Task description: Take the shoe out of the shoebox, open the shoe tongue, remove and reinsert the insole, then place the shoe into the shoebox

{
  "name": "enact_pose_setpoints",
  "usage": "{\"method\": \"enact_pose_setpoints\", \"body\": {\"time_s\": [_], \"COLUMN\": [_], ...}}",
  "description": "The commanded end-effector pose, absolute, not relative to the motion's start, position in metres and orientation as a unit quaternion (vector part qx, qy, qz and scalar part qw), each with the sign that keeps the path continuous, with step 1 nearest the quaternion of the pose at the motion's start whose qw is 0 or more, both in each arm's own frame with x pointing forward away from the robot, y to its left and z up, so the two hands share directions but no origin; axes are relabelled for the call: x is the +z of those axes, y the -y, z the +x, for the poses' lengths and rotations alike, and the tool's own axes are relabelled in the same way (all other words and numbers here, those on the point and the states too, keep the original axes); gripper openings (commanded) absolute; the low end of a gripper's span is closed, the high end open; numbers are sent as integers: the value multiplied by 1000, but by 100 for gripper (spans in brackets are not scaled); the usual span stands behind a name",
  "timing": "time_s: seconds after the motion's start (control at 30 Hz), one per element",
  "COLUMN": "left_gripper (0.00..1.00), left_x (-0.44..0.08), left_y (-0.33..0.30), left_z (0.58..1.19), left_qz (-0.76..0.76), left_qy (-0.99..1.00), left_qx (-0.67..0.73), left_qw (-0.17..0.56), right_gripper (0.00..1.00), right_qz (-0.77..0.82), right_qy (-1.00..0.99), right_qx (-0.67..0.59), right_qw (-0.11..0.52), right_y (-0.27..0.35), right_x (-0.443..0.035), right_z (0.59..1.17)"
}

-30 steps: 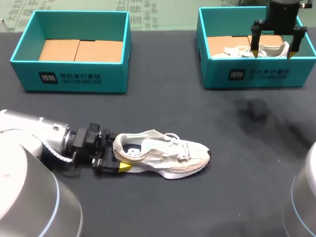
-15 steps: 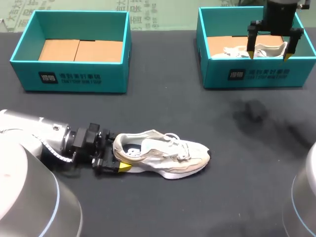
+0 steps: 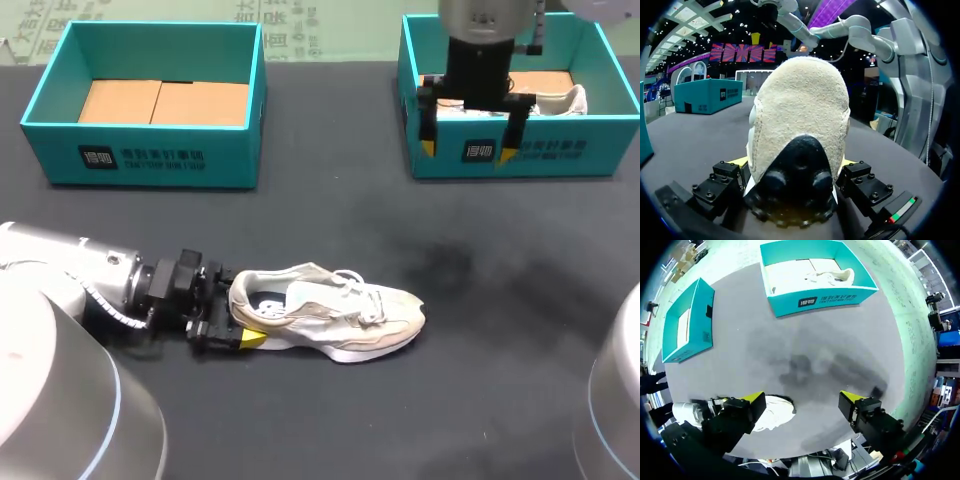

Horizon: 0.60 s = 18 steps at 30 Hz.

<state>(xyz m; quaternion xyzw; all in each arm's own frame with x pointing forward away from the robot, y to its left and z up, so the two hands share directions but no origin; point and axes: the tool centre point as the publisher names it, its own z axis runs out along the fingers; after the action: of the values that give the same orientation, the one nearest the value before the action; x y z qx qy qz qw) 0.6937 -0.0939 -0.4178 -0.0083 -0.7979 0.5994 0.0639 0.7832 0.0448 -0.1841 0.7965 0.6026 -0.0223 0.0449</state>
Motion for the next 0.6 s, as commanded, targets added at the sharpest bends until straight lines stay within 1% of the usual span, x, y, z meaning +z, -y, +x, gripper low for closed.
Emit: {"method": "enact_pose_setpoints", "body": {"time_s": [0.03, 0.23, 0.6], "left_gripper": [0, 0, 0], "left_x": [-418, -418, -418], "left_y": [93, 93, 93], "left_z": [692, 692, 692], "left_qz": [-8, -8, -8], "left_qy": [799, 799, 799], "left_qx": [599, 599, 599], "left_qw": [63, 63, 63], "right_gripper": [100, 100, 100], "right_qz": [795, 797, 798], "right_qy": [-602, -599, -598], "right_qx": [-29, -25, -28], "right_qw": [71, 69, 69], "right_y": [-80, -117, -119], "right_x": [-185, -189, -190], "right_z": [768, 748, 746]}}
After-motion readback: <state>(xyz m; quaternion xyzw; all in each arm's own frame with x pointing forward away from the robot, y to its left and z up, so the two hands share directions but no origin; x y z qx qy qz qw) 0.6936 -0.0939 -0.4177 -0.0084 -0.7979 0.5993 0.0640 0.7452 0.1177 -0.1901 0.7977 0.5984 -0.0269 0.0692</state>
